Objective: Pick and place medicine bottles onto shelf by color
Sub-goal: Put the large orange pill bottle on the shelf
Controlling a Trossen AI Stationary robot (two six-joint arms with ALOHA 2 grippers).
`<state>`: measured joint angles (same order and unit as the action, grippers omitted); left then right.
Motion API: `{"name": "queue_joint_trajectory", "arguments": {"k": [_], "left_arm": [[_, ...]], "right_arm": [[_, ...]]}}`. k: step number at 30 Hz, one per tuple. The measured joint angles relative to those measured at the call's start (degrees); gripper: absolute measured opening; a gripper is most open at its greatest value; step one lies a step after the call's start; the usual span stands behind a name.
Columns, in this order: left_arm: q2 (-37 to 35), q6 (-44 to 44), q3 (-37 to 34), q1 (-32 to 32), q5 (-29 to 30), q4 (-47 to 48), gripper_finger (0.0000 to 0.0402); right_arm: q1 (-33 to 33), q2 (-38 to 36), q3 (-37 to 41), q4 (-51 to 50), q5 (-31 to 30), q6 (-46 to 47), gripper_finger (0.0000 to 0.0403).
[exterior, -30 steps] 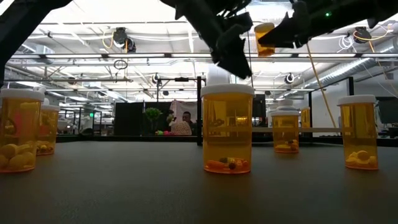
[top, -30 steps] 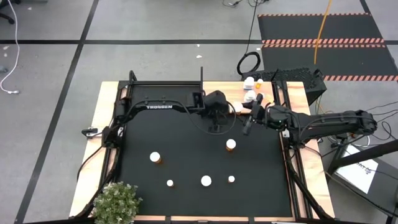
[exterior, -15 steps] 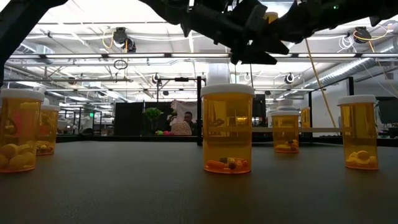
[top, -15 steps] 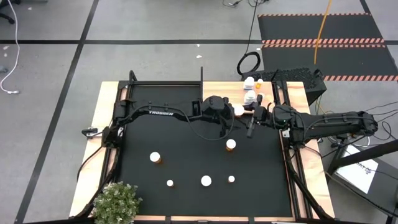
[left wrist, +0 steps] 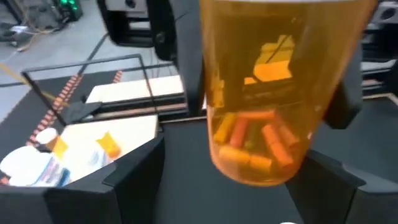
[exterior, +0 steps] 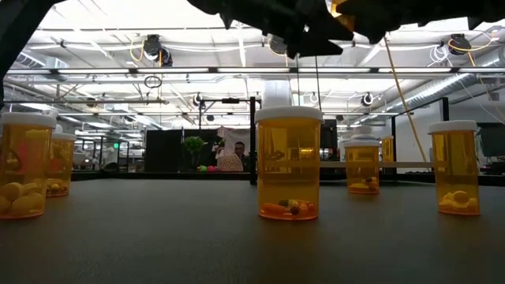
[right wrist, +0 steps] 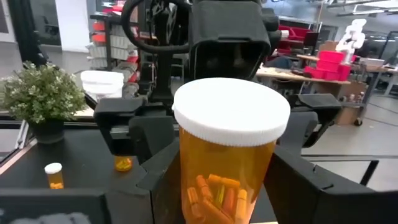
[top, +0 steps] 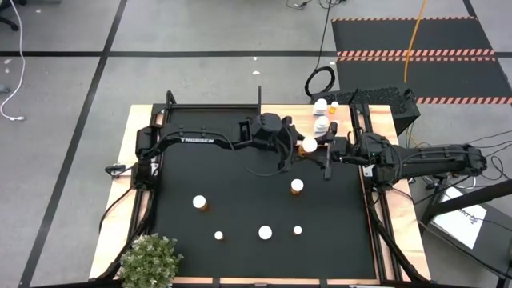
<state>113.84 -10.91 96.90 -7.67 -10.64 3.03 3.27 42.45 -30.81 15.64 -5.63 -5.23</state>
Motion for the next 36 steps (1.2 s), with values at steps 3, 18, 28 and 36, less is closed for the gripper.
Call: {"name": "queue_joint_trajectory", "arguments": {"k": [3, 18, 28, 36], "left_arm": [[0.0, 0.0, 0.0, 0.7, -0.4, -0.9, 0.0303], [-0.6, 2.4, 0.0, 2.2, 1.9, -1.9, 0.0263], [-0.6, 2.6, 0.0, 2.0, 2.1, -1.5, 0.019], [-0.6, 2.6, 0.0, 2.0, 2.3, -1.4, 0.0187]], "right_arm": [[0.0, 0.9, 0.0, 0.9, 1.5, -0.1, 0.0194], [0.0, 1.6, 0.1, 1.7, 1.5, -1.0, 0.0194], [0.0, 1.6, 0.1, 1.7, 1.4, -0.6, 0.0194], [0.0, 1.5, 0.1, 1.2, 1.2, 1.4, 0.0196]]}}
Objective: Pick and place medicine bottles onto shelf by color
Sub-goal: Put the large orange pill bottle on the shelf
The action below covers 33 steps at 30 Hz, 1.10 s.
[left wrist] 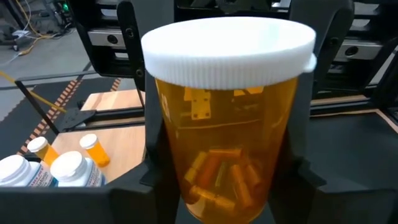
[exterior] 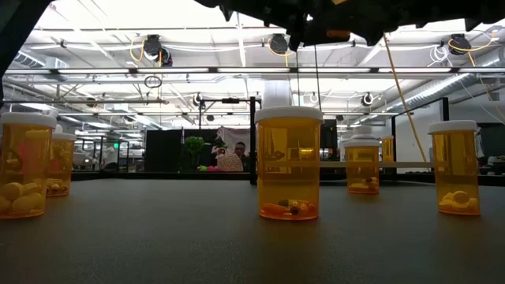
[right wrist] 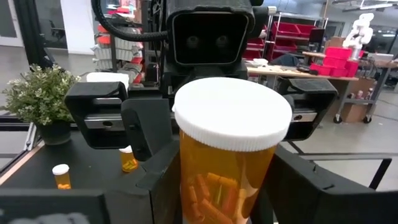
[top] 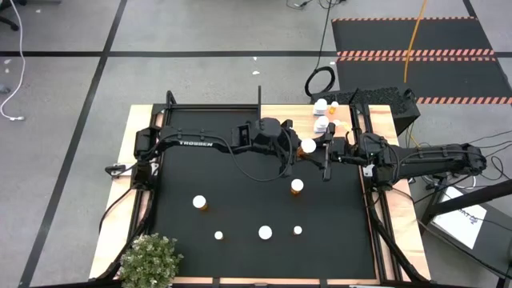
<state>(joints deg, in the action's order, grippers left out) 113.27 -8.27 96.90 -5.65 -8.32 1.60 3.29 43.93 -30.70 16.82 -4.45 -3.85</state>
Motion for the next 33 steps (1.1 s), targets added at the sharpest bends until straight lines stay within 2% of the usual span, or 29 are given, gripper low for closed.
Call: {"name": "queue_joint_trajectory", "arguments": {"k": [3, 8, 12, 16, 20, 24, 29, 33], "left_arm": [[0.0, 0.0, 0.0, 0.0, 0.1, 0.1, 0.0185], [0.1, -0.3, 0.0, -0.1, 1.1, 0.5, 0.019], [0.1, -0.7, 0.0, -0.2, 1.1, 0.3, 0.0186], [0.0, -1.3, 0.1, -0.5, 1.4, 0.2, 0.0182], [0.0, -1.7, 0.1, -1.0, 1.4, 1.6, 0.0194], [0.0, -1.7, 0.1, -1.2, 1.4, 1.6, 0.0191], [0.0, -1.7, 0.1, -1.2, 1.4, 1.5, 0.0178], [0.0, -1.7, 0.1, -1.3, 1.4, 1.6, 0.0189]], "right_arm": [[0.0, -0.5, -0.1, -1.7, -0.7, 1.2, 0.0214], [0.0, -2.5, -0.3, -6.2, -1.7, 3.7, 0.027], [0.0, -3.9, -2.4, -13.2, -1.6, 6.9, 0.0306], [0.0, -4.1, -7.2, -23.9, -1.4, 11.4, 0.0319], [0.0, -2.1, -16.7, -40.9, -3.9, 16.3, 0.0319], [0.0, 3.9, -29.7, -60.2, -7.7, 17.3, 0.032], [0.0, 13.6, -45.8, -72.1, -7.5, 14.2, 0.032], [0.0, 21.8, -57.2, -82.2, -6.6, 12.1, 0.032]]}}
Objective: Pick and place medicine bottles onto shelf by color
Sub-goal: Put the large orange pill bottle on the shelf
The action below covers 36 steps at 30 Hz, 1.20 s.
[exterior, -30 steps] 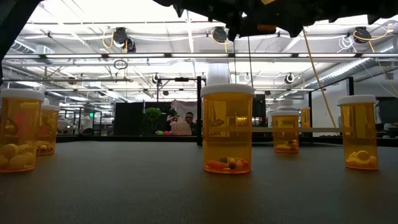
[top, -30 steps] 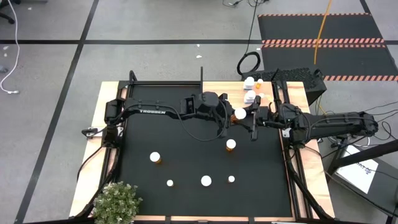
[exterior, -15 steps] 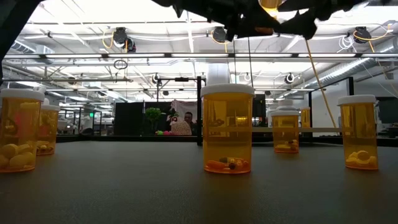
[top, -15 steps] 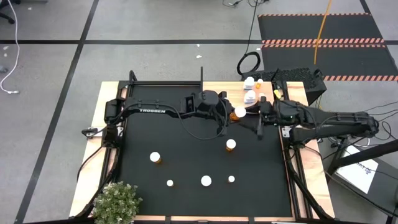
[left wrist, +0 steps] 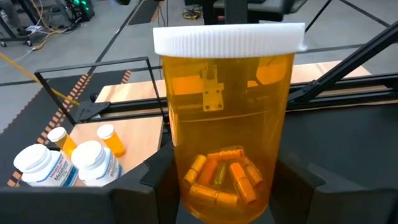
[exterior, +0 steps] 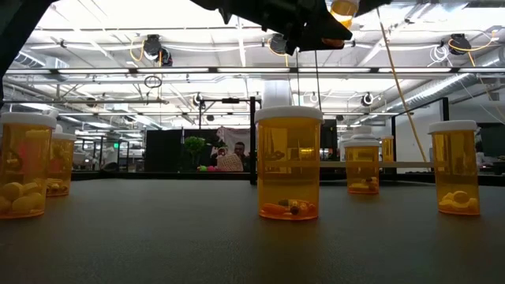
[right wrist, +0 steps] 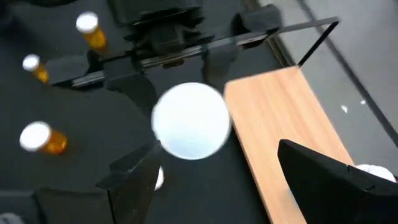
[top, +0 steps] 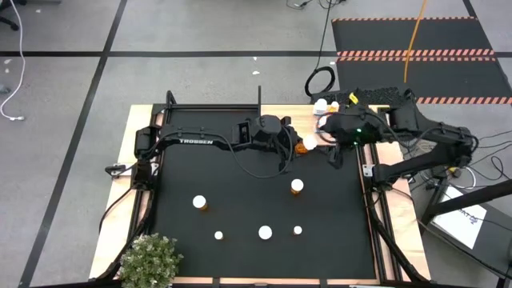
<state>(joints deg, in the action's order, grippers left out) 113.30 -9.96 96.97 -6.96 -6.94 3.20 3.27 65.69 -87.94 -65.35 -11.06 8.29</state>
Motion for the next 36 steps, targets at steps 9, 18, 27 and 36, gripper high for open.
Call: {"name": "queue_joint_trajectory", "arguments": {"k": [9, 18, 27, 36], "left_arm": [[0.0, 0.0, 0.0, 0.1, 0.0, 0.3, 0.0177], [0.0, -0.6, 0.0, 0.9, 0.0, 1.2, 0.0197], [0.0, -1.0, 0.0, 1.1, 0.0, 1.3, 0.0175], [0.0, -1.3, 0.0, 1.3, 0.0, 1.2, 0.0175]], "right_arm": [[0.2, 12.3, -10.7, -7.7, 5.1, -2.1, 0.032], [0.5, 15.4, -10.9, -8.8, 6.9, -3.8, 0.0299], [0.5, 14.0, -11.0, -9.5, 6.8, -3.3, 0.0246], [0.5, 11.9, -10.9, -11.2, 6.7, -1.4, 0.0233]]}}
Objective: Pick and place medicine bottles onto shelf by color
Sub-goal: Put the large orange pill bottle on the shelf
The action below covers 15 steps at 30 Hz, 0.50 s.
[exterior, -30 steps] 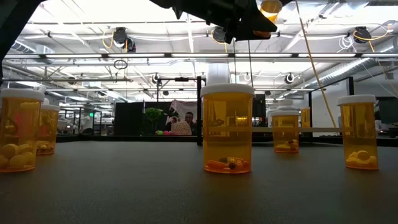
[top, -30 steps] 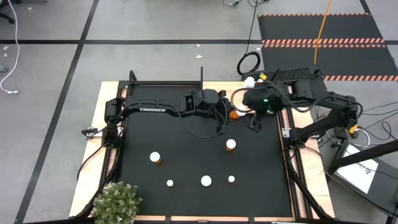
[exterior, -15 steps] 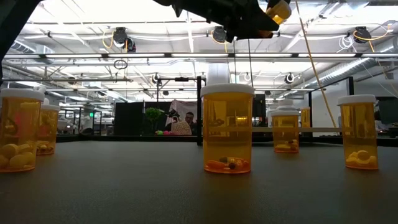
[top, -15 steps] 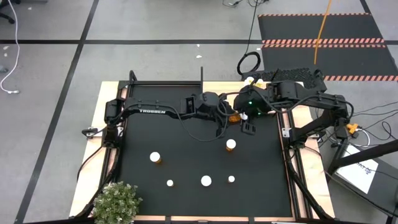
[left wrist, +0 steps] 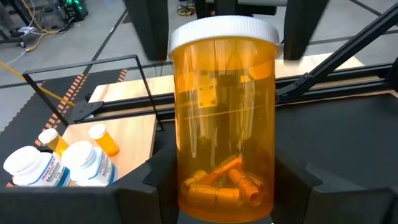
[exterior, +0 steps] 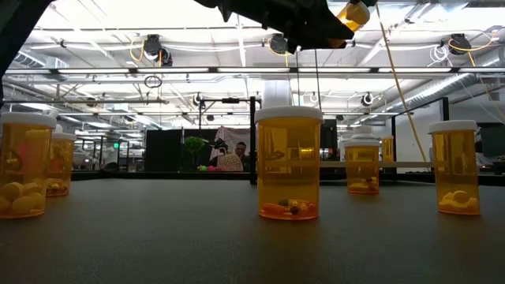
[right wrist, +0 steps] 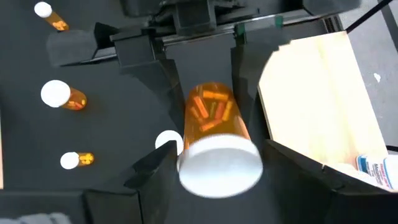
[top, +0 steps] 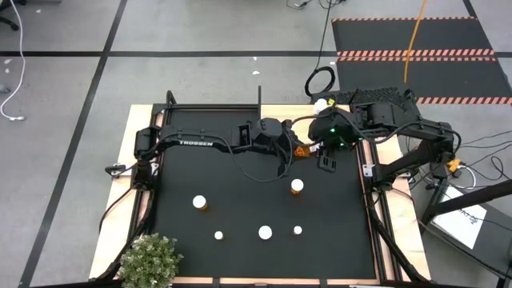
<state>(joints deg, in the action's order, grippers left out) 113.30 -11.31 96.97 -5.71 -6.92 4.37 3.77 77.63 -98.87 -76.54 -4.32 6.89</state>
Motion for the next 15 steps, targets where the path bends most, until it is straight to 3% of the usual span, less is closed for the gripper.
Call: {"name": "queue_joint_trajectory", "arguments": {"k": [15], "left_arm": [[0.0, 0.0, 0.0, 0.0, 0.0, -0.3, 0.0176]], "right_arm": [[0.0, -3.7, 6.7, 4.4, -0.3, 2.5, 0.0238]]}}
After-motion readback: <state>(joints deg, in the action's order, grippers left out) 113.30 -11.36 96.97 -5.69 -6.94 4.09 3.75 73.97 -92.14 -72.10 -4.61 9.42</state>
